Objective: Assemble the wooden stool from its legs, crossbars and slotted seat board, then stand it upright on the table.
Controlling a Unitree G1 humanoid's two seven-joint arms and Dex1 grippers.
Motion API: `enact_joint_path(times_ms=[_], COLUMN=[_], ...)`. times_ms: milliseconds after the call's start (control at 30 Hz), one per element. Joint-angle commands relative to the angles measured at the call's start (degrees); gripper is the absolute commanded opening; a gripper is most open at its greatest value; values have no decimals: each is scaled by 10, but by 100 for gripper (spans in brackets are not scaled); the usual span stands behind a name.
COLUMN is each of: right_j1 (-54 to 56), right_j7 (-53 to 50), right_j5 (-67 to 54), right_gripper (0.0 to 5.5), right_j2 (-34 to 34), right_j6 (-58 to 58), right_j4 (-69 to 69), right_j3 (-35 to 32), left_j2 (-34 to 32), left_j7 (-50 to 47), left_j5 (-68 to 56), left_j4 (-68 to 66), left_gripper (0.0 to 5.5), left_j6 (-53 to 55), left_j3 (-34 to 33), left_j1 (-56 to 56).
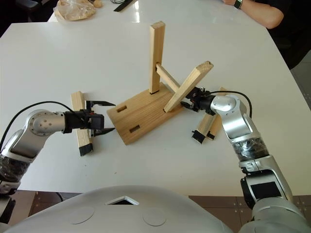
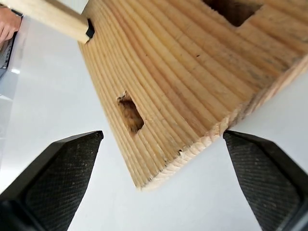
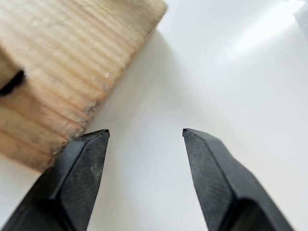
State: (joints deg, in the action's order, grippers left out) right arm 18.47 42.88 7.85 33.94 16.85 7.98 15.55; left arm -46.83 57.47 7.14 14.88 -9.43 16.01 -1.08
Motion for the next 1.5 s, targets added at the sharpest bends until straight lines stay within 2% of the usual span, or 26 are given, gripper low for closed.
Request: enact_joint_path(times_ms=[33,267,433,533,700,867,1000,1133,1333,1500], right_j1=[40,60,65,66,25,-11,-81,-106,-122,-148], right_j7=[-4,-31,-55,-60,-46,-40,14,38,60,45], right_j5=[-4,3,1,0,13,9,-13,-22,-24,-21], right_gripper=[283,283,283,283,283,283,283,283,283,283], right_j2=[-56,-80,-79,-67,-24,8,57,79,66,5], right_j6=[-55,-90,-102,-99,-97,-82,-55,-42,-26,-10], right_j4=[40,93,92,82,29,-22,-103,-136,-149,-148], right_j3=[22,10,-12,-26,-32,-49,-65,-73,-41,21], left_j2=[-7,-15,27,58,49,28,48,45,49,48], left_j7=[32,32,-8,-24,-23,-28,-100,-129,-114,-100], left_j5=[-57,-61,-58,-97,-227,-306,-240,-138,-77,-67], left_j4=[103,130,126,155,220,222,65,-42,-48,-33], left_gripper=[463,463,463,463,463,463,463,463,463,463], left_j6=[32,76,105,165,294,350,311,200,115,121], left_j3=[15,9,18,15,-62,-147,-174,-131,-63,-38], left_j1=[34,72,66,74,69,43,-22,-8,48,63])
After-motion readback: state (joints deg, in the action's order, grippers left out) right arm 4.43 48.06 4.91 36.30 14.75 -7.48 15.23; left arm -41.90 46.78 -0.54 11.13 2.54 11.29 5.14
